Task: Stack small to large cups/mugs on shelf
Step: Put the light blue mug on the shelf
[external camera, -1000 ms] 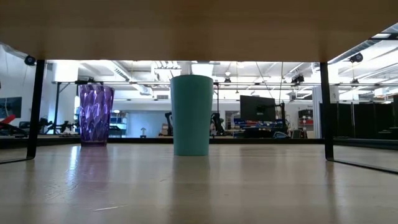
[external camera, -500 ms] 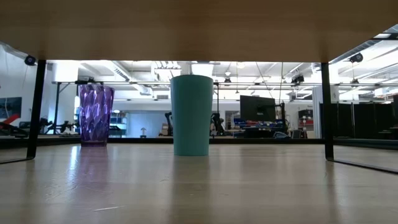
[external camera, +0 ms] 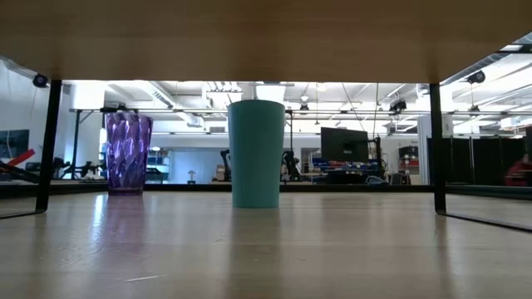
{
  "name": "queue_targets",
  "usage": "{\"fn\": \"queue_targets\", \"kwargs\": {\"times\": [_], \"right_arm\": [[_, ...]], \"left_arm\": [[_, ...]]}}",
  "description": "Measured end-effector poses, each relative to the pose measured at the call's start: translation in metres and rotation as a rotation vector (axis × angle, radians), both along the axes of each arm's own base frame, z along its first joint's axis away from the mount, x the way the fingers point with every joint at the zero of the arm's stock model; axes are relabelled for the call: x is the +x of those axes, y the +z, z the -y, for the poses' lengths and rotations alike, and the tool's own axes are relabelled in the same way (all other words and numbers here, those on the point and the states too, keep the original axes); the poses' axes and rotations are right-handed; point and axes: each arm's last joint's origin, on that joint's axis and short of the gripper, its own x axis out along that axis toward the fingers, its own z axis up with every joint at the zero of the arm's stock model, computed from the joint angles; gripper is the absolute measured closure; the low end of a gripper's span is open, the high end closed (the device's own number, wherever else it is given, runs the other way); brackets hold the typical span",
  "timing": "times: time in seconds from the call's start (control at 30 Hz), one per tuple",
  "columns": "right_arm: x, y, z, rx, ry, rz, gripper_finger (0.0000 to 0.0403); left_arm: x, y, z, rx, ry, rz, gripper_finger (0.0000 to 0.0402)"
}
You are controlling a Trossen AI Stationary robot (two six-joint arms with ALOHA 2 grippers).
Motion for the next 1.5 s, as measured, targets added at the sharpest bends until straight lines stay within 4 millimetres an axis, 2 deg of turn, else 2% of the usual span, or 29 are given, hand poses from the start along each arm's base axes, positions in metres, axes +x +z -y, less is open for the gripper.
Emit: {"fn": "queue_targets", "kwargs": {"times": [0.33, 0.57, 0.8, 1.03, 1.27, 1.5], "right_arm": [[-0.009, -0.004, -0.013, -0.039, 0.150, -0.054, 0.0391], [-0.010, -0.003, -0.025, -0.064, 0.211, -0.025, 0.0391], [-0.008, -0.002, -0.034, -0.053, 0.229, 0.023, 0.0391], [0.000, -0.011, -0.039, 0.005, 0.261, 0.014, 0.0391], [0.014, -0.022, -0.047, 0.079, 0.308, 0.036, 0.0391], [0.014, -0.022, -0.048, 0.107, 0.334, 0.039, 0.0391]], "left_arm": [[0.040, -0.025, 0.065, -0.156, 0.020, -0.051, 0.0402], [0.059, -0.040, 0.085, -0.146, 0.035, -0.109, 0.0402], [0.056, -0.051, 0.079, -0.092, 0.165, -0.188, 0.0402], [0.046, -0.039, 0.066, -0.044, 0.239, -0.163, 0.0402], [0.039, -0.040, 0.060, -0.009, 0.254, -0.189, 0.0402], [0.037, -0.044, 0.058, 0.032, 0.265, -0.219, 0.0402]]}}
